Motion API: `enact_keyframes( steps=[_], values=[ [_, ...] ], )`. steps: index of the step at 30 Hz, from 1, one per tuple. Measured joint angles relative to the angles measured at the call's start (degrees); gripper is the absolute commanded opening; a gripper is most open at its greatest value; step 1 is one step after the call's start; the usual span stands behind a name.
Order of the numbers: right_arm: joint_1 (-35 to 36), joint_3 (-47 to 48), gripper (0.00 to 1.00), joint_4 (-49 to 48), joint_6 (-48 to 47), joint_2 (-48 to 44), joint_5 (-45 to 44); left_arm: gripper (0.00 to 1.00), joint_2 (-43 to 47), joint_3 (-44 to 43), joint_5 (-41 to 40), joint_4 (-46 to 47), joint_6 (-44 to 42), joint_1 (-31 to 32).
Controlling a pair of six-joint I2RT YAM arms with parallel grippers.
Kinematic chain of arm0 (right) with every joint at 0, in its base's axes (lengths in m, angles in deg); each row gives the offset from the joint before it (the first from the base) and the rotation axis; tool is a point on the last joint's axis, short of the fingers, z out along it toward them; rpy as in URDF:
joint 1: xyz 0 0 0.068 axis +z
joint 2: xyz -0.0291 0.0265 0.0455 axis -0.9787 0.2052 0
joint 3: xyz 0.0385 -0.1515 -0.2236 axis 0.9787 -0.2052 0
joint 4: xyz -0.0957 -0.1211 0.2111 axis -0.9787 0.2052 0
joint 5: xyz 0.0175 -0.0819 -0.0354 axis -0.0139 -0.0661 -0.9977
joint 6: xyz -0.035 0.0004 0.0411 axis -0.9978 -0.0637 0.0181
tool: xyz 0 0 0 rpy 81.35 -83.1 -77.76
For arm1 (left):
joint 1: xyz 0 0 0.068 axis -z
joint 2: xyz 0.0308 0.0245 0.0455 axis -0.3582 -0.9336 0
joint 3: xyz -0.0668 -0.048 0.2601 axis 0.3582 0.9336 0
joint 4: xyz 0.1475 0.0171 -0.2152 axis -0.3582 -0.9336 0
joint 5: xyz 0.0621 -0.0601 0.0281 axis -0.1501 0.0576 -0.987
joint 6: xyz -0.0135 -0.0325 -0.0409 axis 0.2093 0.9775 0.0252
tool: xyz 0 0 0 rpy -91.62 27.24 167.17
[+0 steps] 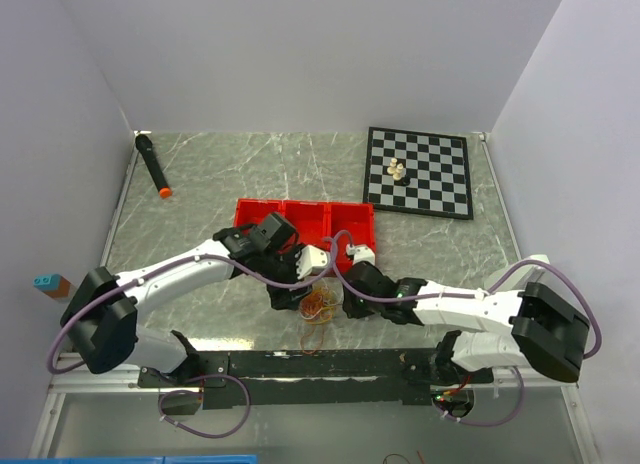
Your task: Untangle the cables
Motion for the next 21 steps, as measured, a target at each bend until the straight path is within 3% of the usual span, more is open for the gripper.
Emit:
enact_keyframes(
  steps=[5,8,10,14,16,21],
  values=[
    [0.0,-1.66,0.3,0.52,1.81,-1.95,-0.66,0.8,-0.85,0.7,-0.42,1.53,-0.11,0.66],
    [0.0,-1.88,0.3,0.79,2.45,-3.02,-0.76,0.76,-1.81,0.72,-0.72,2.45,0.0,0.7],
    [0.0,-1.9,0.31,0.81,2.82,-3.65,-0.76,0.67,-2.64,0.7,-0.87,3.48,0.13,0.7],
    [0.0,-3.3,0.34,0.68,2.97,-6.78,-0.79,0.33,-4.57,0.83,-1.33,4.68,0.63,0.76],
    [0.0,-3.89,0.38,0.68,2.91,-9.05,-0.79,0.22,-5.84,1.07,-1.77,4.48,0.55,0.9],
    [0.0,-5.07,0.68,-0.74,2.43,-13.73,-0.46,0.06,-7.76,2.64,-3.52,4.37,0.46,1.07]
  ],
)
